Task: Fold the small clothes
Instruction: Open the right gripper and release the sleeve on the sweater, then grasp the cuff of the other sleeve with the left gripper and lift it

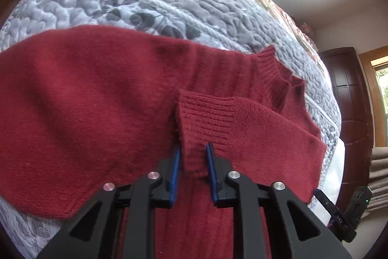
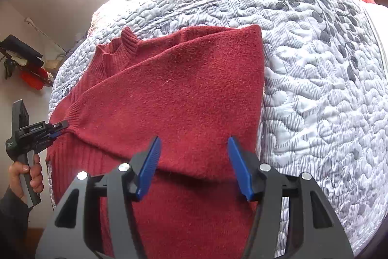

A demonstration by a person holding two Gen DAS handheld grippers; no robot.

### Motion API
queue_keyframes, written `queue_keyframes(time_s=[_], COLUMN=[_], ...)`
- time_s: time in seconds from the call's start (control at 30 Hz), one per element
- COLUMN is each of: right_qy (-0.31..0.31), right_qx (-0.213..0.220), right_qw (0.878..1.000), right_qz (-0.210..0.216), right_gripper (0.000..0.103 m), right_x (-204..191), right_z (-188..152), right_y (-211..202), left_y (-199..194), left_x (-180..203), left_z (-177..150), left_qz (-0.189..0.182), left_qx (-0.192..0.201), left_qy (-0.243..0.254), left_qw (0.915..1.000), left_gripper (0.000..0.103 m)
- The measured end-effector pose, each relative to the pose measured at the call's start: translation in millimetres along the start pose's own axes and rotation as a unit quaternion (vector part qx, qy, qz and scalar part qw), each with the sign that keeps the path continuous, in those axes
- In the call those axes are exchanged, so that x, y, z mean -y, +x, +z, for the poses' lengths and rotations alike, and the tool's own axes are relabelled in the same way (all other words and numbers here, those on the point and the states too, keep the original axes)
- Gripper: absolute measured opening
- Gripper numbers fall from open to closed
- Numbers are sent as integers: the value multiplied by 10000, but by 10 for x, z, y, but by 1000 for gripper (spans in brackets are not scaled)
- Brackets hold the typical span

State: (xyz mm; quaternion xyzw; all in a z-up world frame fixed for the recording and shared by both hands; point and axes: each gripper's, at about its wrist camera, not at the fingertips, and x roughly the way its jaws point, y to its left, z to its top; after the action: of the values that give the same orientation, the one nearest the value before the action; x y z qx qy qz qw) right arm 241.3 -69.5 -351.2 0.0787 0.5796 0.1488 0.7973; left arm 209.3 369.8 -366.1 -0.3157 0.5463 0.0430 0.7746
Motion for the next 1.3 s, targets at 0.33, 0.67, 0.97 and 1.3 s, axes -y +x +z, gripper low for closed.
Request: queue_keyframes(time_s=[0.33,0.67,0.97,1.3], right_qy=[-128,-495,-1413,-2003], right_qx=[89,-56,-401,-864], right_qw=[9996,9984,9883,9734], right_qz=[-215,-252,402,695], right_gripper=[59,63,68,70], right_x=[27,-270,-1529,-2513], right_z=[275,287,0,-328], right_y=[141,21,61,347], left_y=[-384,-458,-1743,-1786], left_x=[269,-71,-2159,-4215], left_z=[-129,-245,-700,-894], left_qz=[-235,-358,216,-52], left_qx=[496,410,1895,2336], left_qy=[417,-267,-2704,-4878], left_qw=[9976,9982,9437,8411], left_gripper=[55,71,87,87])
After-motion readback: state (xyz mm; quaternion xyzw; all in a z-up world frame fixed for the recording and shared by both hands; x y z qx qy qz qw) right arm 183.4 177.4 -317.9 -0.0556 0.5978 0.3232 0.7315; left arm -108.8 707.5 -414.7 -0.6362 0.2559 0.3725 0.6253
